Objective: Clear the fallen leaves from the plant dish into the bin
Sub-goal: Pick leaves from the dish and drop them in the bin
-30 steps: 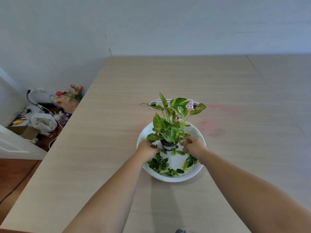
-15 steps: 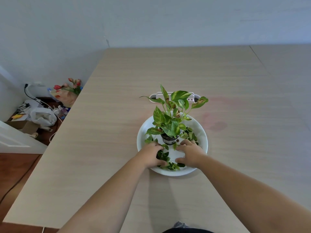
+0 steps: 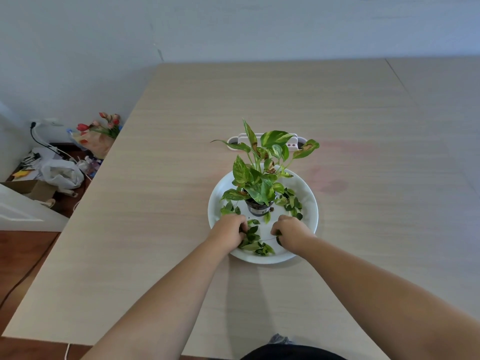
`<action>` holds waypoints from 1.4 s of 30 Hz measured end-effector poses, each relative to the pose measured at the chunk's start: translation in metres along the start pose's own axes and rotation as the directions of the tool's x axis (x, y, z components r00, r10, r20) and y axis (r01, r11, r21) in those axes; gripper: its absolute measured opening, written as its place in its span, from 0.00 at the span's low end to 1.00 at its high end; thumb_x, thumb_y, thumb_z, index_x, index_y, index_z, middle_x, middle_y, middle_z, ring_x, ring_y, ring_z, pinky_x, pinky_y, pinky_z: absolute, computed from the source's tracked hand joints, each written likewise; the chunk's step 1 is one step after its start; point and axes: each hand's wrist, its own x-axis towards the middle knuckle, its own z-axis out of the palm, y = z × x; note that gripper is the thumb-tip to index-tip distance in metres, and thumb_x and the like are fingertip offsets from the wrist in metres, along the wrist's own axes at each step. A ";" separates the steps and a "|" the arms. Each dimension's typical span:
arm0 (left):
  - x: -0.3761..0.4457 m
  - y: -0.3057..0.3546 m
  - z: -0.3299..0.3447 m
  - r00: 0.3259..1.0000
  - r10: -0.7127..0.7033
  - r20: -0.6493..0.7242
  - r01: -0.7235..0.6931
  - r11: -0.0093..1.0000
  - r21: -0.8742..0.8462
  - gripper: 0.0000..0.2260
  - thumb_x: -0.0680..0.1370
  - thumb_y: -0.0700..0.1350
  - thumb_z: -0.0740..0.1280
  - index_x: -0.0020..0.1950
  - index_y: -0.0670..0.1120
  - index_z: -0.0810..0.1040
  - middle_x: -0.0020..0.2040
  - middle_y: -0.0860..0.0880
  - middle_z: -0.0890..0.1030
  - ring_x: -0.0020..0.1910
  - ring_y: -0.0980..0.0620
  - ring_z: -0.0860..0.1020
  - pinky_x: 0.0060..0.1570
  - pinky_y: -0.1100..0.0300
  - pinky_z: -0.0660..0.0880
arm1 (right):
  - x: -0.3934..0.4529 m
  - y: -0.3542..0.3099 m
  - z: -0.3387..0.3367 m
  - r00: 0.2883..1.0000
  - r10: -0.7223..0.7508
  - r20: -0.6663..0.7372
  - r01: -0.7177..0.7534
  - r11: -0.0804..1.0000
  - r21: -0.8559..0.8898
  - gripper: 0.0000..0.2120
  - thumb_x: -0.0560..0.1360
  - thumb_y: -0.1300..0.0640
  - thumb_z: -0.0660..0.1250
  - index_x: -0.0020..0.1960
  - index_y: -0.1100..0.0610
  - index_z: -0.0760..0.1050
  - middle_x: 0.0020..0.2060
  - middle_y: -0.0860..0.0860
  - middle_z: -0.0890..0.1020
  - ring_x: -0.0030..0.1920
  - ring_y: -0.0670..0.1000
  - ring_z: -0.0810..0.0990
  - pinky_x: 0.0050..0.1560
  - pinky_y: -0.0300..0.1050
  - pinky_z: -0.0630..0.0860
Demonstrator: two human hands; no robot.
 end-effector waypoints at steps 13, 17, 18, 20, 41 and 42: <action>-0.012 0.019 0.018 0.996 -0.052 0.069 0.047 0.996 0.075 0.18 0.70 0.59 0.71 0.54 0.49 0.82 0.51 0.50 0.72 0.52 0.50 0.75 0.51 0.56 0.75 | -0.009 0.004 -0.005 0.997 0.069 0.043 -0.068 0.998 -0.013 0.21 0.69 0.51 0.74 0.60 0.51 0.75 0.56 0.50 0.72 0.54 0.55 0.77 0.52 0.49 0.78; -0.010 0.025 0.022 0.997 -0.051 0.055 0.045 0.993 0.109 0.21 0.66 0.57 0.76 0.52 0.47 0.80 0.48 0.51 0.68 0.49 0.49 0.74 0.43 0.58 0.71 | -0.005 0.005 -0.002 0.999 0.047 0.015 -0.047 0.999 -0.021 0.13 0.72 0.61 0.67 0.55 0.51 0.77 0.53 0.50 0.75 0.54 0.55 0.78 0.52 0.50 0.78; -0.010 0.026 0.022 0.998 -0.039 0.059 0.032 0.993 0.117 0.19 0.67 0.54 0.76 0.52 0.47 0.80 0.48 0.51 0.67 0.49 0.48 0.75 0.43 0.58 0.69 | -0.005 0.004 -0.002 0.999 0.040 0.010 -0.040 0.999 -0.029 0.13 0.73 0.63 0.65 0.54 0.51 0.78 0.53 0.50 0.77 0.55 0.55 0.78 0.53 0.51 0.78; -0.009 0.026 0.023 0.998 -0.007 0.068 -0.001 0.993 0.122 0.14 0.70 0.48 0.75 0.54 0.48 0.81 0.50 0.49 0.70 0.50 0.46 0.76 0.44 0.59 0.69 | -0.005 0.005 -0.002 0.999 0.040 0.015 -0.040 0.998 -0.043 0.16 0.74 0.65 0.61 0.54 0.51 0.79 0.54 0.50 0.78 0.56 0.54 0.78 0.55 0.50 0.78; 0.005 0.017 -0.014 0.979 -0.205 -0.009 0.179 0.874 -0.451 0.04 0.72 0.42 0.75 0.43 0.51 0.83 0.42 0.51 0.83 0.41 0.51 0.80 0.50 0.55 0.80 | -0.035 0.008 -0.019 0.881 0.472 -0.013 -0.134 0.277 0.951 0.05 0.71 0.63 0.73 0.46 0.57 0.84 0.46 0.52 0.84 0.41 0.48 0.84 0.46 0.39 0.81; 0.005 0.018 -0.013 0.981 -0.193 0.008 0.175 0.870 -0.460 0.06 0.71 0.42 0.75 0.41 0.53 0.82 0.42 0.51 0.83 0.44 0.50 0.82 0.51 0.53 0.81 | -0.038 0.008 -0.017 0.867 0.498 -0.008 -0.123 0.232 0.965 0.05 0.71 0.63 0.73 0.46 0.57 0.84 0.46 0.52 0.84 0.41 0.49 0.84 0.48 0.40 0.81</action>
